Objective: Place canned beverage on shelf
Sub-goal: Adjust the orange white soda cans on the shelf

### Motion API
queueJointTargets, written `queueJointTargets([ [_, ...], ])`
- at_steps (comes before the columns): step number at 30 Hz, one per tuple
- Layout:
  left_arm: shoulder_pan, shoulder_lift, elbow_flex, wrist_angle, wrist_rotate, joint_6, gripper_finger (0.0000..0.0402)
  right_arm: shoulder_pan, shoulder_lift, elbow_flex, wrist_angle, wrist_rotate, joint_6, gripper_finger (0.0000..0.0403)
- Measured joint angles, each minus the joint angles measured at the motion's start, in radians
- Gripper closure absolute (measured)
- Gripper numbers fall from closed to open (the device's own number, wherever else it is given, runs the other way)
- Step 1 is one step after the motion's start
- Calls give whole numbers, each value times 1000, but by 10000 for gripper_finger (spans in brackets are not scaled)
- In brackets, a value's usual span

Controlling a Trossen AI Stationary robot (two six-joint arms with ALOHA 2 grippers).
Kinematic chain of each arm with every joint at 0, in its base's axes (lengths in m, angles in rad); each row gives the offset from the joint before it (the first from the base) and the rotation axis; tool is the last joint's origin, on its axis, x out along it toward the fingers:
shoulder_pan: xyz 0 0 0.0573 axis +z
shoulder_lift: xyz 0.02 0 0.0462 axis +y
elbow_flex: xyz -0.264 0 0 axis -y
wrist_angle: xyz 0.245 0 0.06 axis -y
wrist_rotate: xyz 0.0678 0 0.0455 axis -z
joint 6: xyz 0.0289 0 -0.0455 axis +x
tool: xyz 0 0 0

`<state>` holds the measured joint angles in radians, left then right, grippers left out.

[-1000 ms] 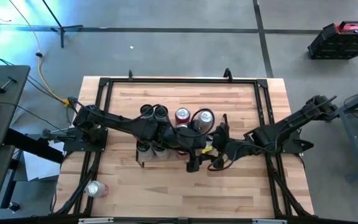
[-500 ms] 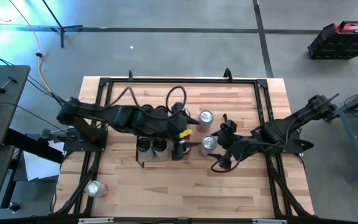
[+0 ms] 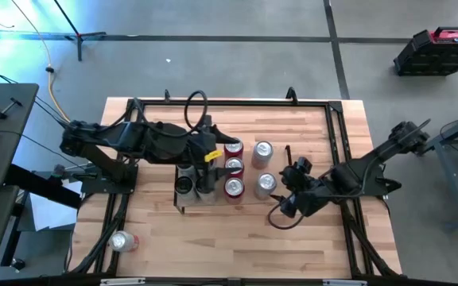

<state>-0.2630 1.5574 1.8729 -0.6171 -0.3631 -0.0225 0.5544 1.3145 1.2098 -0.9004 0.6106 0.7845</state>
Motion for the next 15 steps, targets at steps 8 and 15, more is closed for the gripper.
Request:
queueJointTargets([
  [8, 0, -2, 0, -61, -14, -4, 80, -34, 39, -1, 139, 24, 3, 27],
  [15, -22, -26, 0, -113, 18, -35, 80, -26, 32, 165, 48, -54, -188, 27],
])
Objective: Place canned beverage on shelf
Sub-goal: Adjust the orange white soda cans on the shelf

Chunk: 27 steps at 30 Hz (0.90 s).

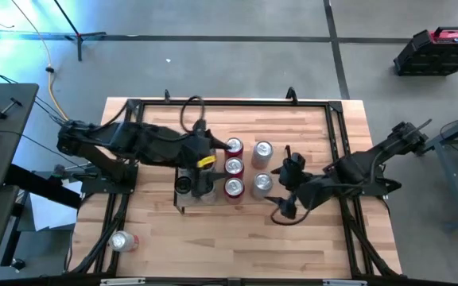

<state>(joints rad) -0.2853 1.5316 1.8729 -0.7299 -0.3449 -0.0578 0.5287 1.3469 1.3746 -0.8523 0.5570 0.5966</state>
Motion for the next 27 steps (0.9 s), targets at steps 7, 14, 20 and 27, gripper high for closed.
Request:
queueJointTargets([
  [7, -63, -49, 1, 0, -27, 9, 80, -44, -1, 139, -92, 49, -341, 27],
  [14, -72, -59, 1, 14, -59, -2, 80, -199, 8, 116, -90, -146, -508, 27],
  [20, -72, -59, 1, 23, -61, -42, 80, -249, 15, 116, -28, -237, -569, 27],
  [27, -72, -59, 1, 32, -115, -46, 80, -261, 78, 116, -8, -232, -596, 27],
])
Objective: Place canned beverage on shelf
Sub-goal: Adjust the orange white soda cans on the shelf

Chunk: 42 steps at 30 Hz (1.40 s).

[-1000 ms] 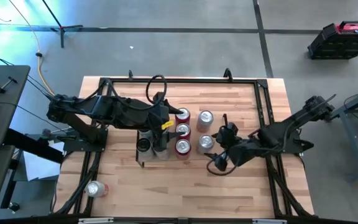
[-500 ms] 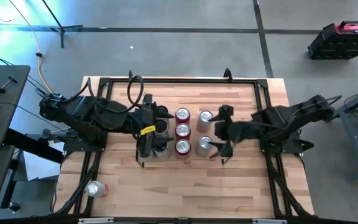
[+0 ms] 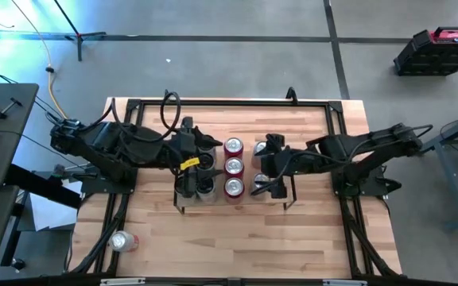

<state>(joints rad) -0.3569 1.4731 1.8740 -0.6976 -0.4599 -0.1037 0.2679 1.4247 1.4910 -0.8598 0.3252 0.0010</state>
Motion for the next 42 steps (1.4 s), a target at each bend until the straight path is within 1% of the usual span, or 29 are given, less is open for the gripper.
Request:
queueJointTargets([
  [5, 0, 0, 0, 1, -25, -16, 80, 1, 1, 1, -15, 53, 54, 27],
  [10, 2, 0, 0, 2, -53, -23, 80, 0, -29, 1, -111, 146, 125, 27],
  [12, 2, 0, 0, 4, -62, -26, 80, 0, -42, 0, -133, 165, 145, 27],
  [17, 2, 0, 0, 8, -71, -34, 80, 2, -78, 0, -68, 177, 153, 27],
  [21, 11, 0, 0, 8, -75, -34, 80, -5, -88, 0, -107, 181, 132, 27],
  [23, 11, 0, 0, 11, -75, -34, 80, -16, -88, 0, -121, 212, 131, 27],
  [26, 14, 0, 0, 24, -80, -35, 80, -62, -88, 0, -93, 261, 200, 27],
  [30, 17, 0, 0, 35, -80, -49, 80, -131, -89, 0, -125, 238, 270, 27],
  [36, 15, 0, 0, 74, -80, -34, 80, -188, -66, 0, -123, 119, 216, 27],
  [42, 15, 0, 0, 73, -78, -42, 80, -191, -47, 0, -162, 111, 227, 27],
])
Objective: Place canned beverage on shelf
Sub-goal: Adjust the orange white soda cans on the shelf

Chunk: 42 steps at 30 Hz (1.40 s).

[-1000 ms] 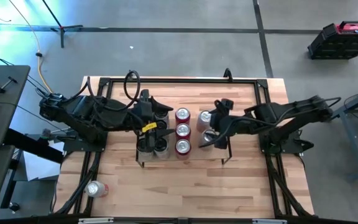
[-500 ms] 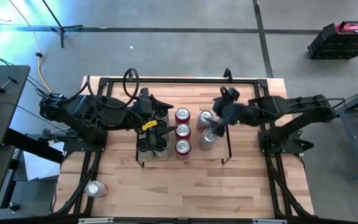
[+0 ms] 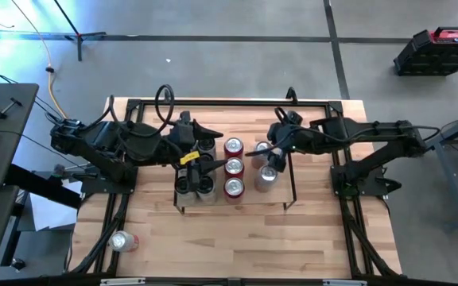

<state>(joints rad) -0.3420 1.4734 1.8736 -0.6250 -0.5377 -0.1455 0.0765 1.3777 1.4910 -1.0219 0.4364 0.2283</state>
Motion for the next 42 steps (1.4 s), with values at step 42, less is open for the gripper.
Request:
queueJointTargets([
  [42, -59, 0, 0, -68, -32, -20, 80, 183, -43, -5, -41, -52, -104, 27],
])
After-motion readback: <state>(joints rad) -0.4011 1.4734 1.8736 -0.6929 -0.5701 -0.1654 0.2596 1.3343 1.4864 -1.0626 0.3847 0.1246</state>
